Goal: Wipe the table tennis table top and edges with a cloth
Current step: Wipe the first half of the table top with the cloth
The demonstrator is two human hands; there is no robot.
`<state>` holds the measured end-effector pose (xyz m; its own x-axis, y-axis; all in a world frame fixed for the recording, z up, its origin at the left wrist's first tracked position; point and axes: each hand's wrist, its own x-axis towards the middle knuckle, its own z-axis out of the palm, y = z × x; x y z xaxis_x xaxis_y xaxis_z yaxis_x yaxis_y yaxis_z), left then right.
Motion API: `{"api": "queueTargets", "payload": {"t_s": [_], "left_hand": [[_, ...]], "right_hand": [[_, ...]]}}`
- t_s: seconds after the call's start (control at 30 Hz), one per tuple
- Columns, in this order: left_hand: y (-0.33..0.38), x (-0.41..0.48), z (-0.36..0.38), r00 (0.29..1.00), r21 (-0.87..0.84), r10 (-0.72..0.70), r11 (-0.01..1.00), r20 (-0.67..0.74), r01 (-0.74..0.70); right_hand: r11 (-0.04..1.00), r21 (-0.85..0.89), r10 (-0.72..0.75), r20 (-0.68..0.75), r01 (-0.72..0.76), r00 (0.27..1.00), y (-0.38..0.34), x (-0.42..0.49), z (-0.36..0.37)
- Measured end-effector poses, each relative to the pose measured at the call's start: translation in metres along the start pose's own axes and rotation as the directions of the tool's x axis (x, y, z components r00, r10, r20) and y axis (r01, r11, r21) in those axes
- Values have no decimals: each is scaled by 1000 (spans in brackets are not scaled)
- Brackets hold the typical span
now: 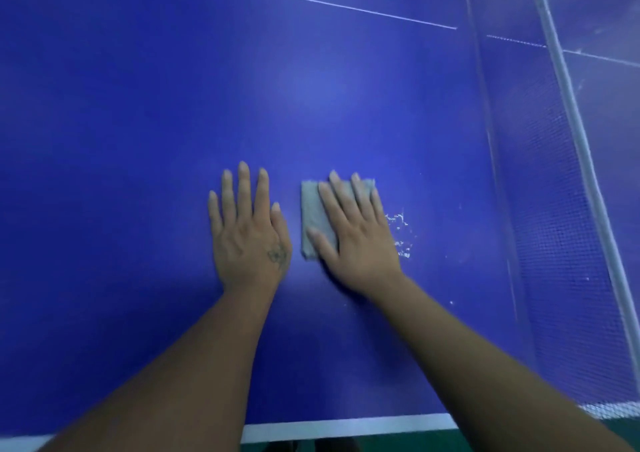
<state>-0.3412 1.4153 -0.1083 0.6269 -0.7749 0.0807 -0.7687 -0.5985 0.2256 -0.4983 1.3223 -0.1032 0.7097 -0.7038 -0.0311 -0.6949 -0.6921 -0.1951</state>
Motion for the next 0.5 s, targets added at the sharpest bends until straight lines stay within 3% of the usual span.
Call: {"api": "queueTargets", "payload": {"t_s": [0.13,0.3,0.4,0.5], "left_hand": [[7,-71,-4,998,-5,-54,999,45,54],[7,-74,3,998,-24,-57,998,0,57],[8,-75,5,999,-16,-51,999,-8,51],[8,-75,4,999,-8,-43,999,-2,42]], "right_hand": [[1000,-3,13,31,-13,999,-3,-24,3],[998,-32,-47,26,48,999,41,54,-6],[990,-50,136,47,-133,990,92,108,-18],[933,-36,360,29,-359,932,146,122,-32]]}}
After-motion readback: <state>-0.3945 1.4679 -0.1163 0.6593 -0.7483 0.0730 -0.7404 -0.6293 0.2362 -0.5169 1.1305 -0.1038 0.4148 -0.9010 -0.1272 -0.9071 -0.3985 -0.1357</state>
